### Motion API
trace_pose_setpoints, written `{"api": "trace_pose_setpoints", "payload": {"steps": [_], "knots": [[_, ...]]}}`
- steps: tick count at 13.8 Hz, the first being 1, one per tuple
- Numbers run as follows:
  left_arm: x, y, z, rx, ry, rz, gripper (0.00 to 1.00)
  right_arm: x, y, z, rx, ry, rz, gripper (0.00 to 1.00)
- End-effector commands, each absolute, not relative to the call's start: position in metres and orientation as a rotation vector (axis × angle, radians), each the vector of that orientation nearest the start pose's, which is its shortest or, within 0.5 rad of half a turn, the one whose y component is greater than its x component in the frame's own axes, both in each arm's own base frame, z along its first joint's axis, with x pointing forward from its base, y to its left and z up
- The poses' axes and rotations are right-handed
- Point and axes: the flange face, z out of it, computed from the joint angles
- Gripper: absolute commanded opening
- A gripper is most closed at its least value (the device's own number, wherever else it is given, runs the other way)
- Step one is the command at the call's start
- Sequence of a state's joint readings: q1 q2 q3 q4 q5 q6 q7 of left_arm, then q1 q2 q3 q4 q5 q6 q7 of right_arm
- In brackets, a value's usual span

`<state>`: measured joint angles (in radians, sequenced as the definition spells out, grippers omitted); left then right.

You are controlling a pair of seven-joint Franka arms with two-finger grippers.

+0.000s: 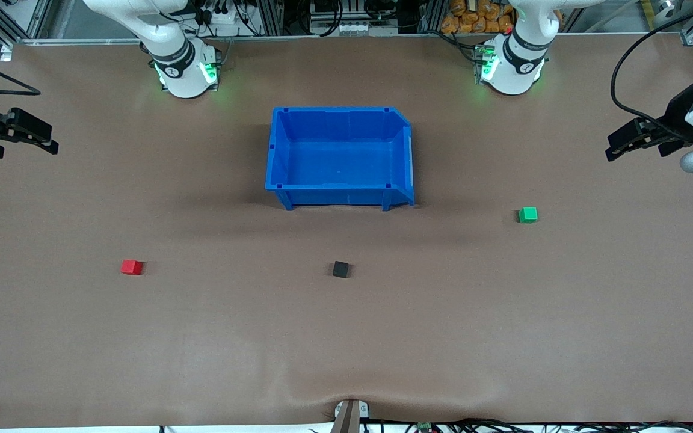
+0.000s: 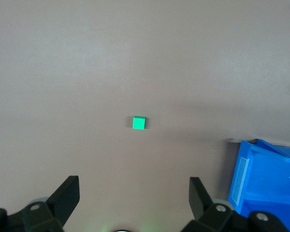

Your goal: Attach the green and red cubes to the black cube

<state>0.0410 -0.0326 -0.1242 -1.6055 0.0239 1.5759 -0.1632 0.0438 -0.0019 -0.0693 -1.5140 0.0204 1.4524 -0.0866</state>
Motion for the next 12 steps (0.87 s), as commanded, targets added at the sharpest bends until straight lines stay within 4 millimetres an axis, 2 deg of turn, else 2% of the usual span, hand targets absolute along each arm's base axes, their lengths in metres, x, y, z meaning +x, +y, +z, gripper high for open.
{"api": "trace_pose_setpoints", "payload": {"steps": [1,6,8,12], "knots": [[0.542,-0.043,0.631,-3.121,-0.151,0.009,1.0,0.537,-0.012,0.648,-3.133,-0.096,0.086,1.0],[0.541,-0.037,0.632,-3.12,-0.144,0.031,1.0,0.537,-0.014,0.649,-3.134,-0.089,0.079,1.0],[0.537,-0.03,0.627,-3.133,-0.08,0.098,1.0,0.537,-0.013,0.648,-3.134,-0.092,0.086,1.0],[0.535,-0.032,0.625,-3.127,-0.082,0.124,1.0,0.533,-0.015,0.652,-3.133,-0.087,0.089,1.0]]}}
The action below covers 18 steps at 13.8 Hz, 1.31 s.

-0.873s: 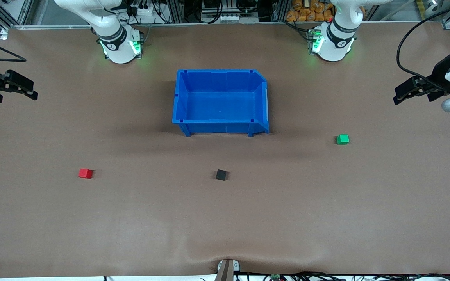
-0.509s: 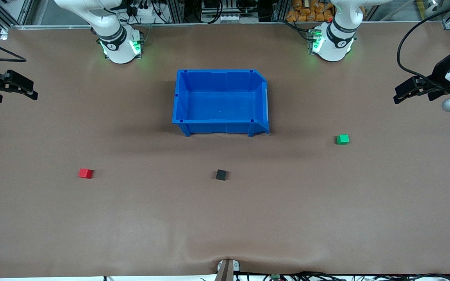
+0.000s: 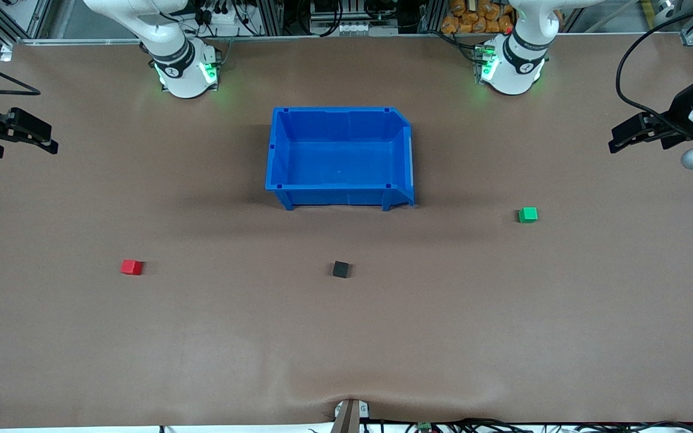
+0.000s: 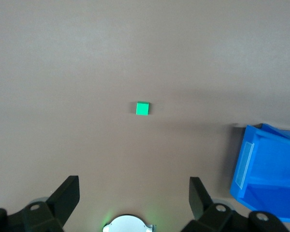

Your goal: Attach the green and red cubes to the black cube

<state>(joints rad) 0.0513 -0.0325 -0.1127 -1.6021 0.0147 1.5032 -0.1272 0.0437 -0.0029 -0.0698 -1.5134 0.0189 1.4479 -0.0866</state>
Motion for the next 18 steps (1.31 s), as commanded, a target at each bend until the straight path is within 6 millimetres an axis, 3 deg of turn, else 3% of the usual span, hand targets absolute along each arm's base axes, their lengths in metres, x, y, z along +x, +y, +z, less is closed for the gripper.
{"api": "trace_pose_setpoints", "payload": {"steps": [1,14,18], "knots": [[0.535,-0.031,0.624,-3.126,-0.07,0.129,1.0,0.534,-0.017,0.652,-3.133,-0.08,0.086,1.0],[0.529,-0.035,0.606,-3.115,-0.032,0.253,1.0,0.54,-0.016,0.643,-3.132,-0.082,0.091,1.0],[0.537,-0.038,0.595,-3.105,-0.02,0.256,1.0,0.549,-0.012,0.61,-3.124,-0.094,0.225,1.0]]}}
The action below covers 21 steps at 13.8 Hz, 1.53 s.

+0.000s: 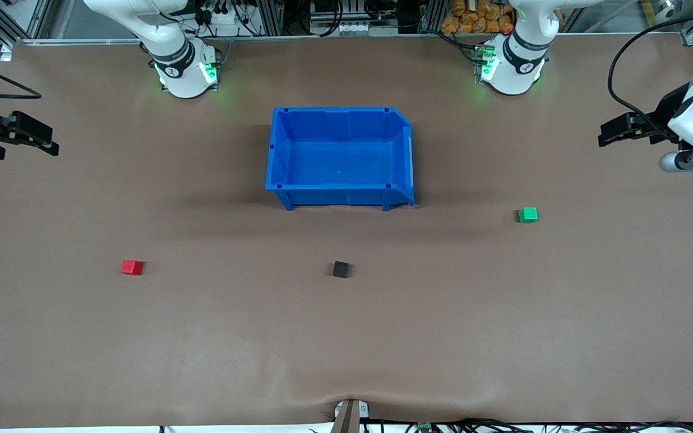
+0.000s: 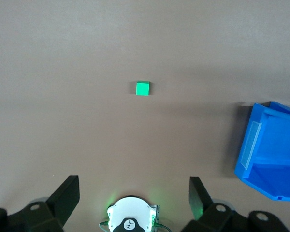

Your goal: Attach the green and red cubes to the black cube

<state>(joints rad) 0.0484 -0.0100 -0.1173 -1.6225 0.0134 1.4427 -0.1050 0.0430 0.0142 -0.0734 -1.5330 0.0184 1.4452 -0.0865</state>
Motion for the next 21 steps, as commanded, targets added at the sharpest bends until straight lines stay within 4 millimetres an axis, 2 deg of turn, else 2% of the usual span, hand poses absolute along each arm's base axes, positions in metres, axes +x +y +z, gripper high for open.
{"api": "trace_pose_setpoints", "payload": {"steps": [1,4,8,10,12,15,18,21], "knots": [[0.537,-0.039,0.595,-3.11,-0.02,0.252,1.0,0.549,-0.011,0.606,-3.12,-0.096,0.258,1.0],[0.536,-0.041,0.595,-3.116,-0.015,0.253,1.0,0.548,-0.016,0.602,-3.113,-0.075,0.286,1.0],[0.536,-0.04,0.595,-3.115,-0.017,0.26,1.0,0.529,-0.022,0.577,-3.066,-0.055,0.529,1.0],[0.536,-0.041,0.596,-3.117,-0.012,0.256,1.0,0.518,-0.025,0.577,-3.052,-0.046,0.583,1.0],[0.534,-0.043,0.599,-3.117,-0.01,0.251,1.0,0.513,-0.042,0.578,-3.038,0.004,0.598,1.0],[0.53,-0.045,0.602,-3.114,-0.003,0.267,1.0,0.511,-0.044,0.573,-3.028,0.011,0.62,1.0],[0.53,-0.045,0.603,-3.114,-0.003,0.262,1.0,0.515,-0.045,0.583,-3.04,0.012,0.562,1.0],[0.53,-0.045,0.603,-3.114,-0.003,0.262,1.0,0.522,-0.042,0.61,-3.067,0.002,0.446,1.0]]}}
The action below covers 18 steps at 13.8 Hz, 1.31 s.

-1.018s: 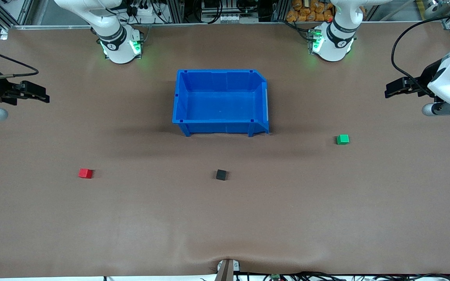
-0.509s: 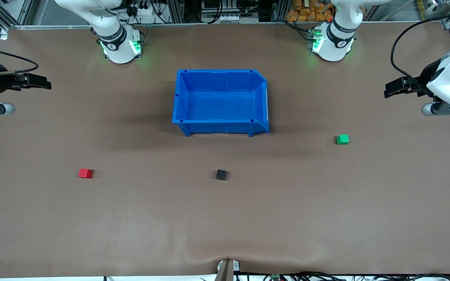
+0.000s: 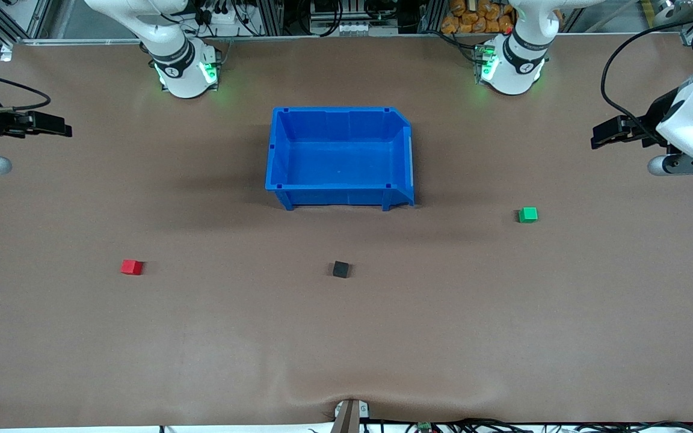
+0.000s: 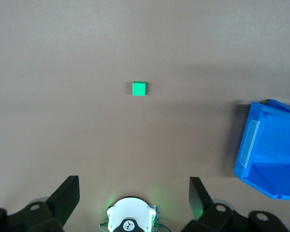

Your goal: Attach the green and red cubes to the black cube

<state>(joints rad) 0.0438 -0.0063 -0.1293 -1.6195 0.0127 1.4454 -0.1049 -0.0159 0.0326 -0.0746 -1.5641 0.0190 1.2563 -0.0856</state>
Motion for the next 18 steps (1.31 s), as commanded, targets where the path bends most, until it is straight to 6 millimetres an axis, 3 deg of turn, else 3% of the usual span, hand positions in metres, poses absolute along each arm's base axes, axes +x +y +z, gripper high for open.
{"api": "trace_pose_setpoints", "payload": {"steps": [1,5,8,14,16,18], "knots": [[0.53,-0.044,0.604,-3.115,-0.005,0.26,1.0,0.525,-0.041,0.613,-3.073,-0.002,0.414,1.0],[0.529,-0.047,0.604,-3.109,0.004,0.259,1.0,0.537,-0.037,0.621,-3.11,-0.018,0.259,1.0],[0.528,-0.05,0.605,-3.111,0.014,0.254,1.0,0.552,-0.066,0.622,-3.112,0.067,0.128,1.0],[0.528,-0.049,0.607,-3.11,0.009,0.254,1.0,0.606,-0.081,0.522,-3.124,0.074,0.284,1.0],[0.527,-0.049,0.606,-3.109,0.009,0.266,1.0,0.615,-0.091,0.504,-3.121,0.097,0.286,1.0],[0.527,-0.049,0.606,-3.107,0.009,0.266,1.0,0.629,-0.107,0.453,-3.106,0.137,0.361,1.0]]}}
